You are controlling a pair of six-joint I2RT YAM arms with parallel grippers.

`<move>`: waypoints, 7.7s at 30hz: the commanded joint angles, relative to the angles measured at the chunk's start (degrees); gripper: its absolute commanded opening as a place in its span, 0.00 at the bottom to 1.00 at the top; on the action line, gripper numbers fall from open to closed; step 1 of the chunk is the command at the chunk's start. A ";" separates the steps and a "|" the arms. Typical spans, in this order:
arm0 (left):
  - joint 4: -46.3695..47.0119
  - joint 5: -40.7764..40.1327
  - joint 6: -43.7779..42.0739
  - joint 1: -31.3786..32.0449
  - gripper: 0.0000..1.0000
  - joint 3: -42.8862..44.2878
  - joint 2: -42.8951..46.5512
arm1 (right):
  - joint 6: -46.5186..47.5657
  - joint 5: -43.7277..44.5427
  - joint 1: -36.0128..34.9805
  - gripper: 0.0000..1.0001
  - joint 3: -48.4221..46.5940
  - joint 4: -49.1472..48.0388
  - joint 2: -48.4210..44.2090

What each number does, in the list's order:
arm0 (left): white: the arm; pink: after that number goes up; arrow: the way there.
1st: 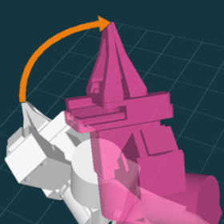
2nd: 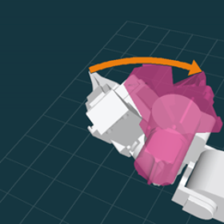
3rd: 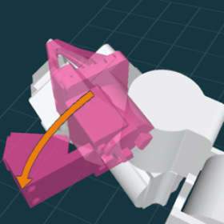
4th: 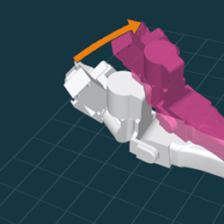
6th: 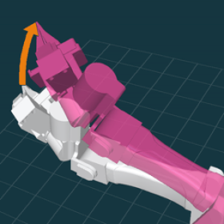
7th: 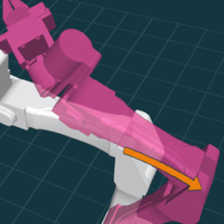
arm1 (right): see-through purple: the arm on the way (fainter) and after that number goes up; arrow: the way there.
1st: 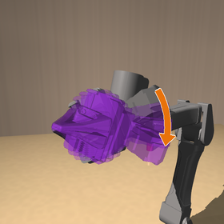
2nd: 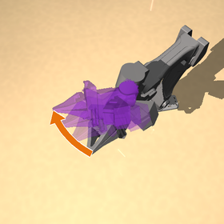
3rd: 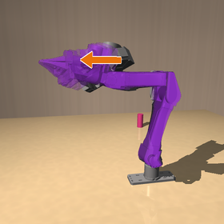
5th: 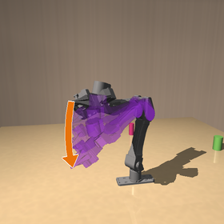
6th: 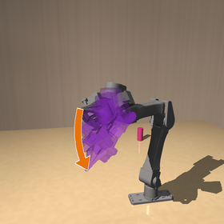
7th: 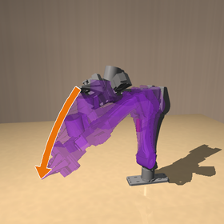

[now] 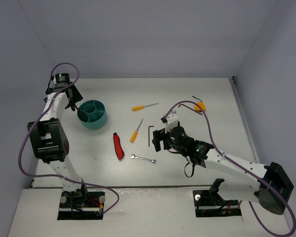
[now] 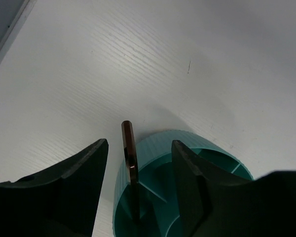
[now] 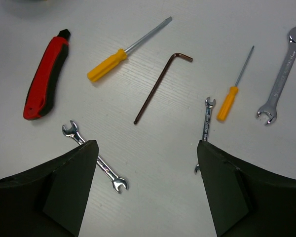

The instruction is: Sort the tools into containers

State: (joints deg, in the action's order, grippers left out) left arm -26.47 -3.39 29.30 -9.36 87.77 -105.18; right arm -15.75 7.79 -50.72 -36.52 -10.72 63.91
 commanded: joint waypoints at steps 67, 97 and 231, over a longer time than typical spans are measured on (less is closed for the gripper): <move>16.45 13.92 12.84 42.35 0.75 -23.05 29.83 | 0.86 0.91 0.83 0.00 0.27 -15.79 3.79; 29.36 18.41 16.93 46.10 0.41 -24.05 23.45 | 0.37 -7.26 0.80 0.00 0.48 -19.34 -1.51; -5.11 16.12 -7.24 17.57 0.61 -29.87 51.73 | 28.43 -28.83 48.08 0.65 -42.51 7.03 54.37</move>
State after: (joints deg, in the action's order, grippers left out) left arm -34.72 11.26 22.68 9.02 55.51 -53.17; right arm 10.40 -17.53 -3.20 -76.66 -7.00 116.94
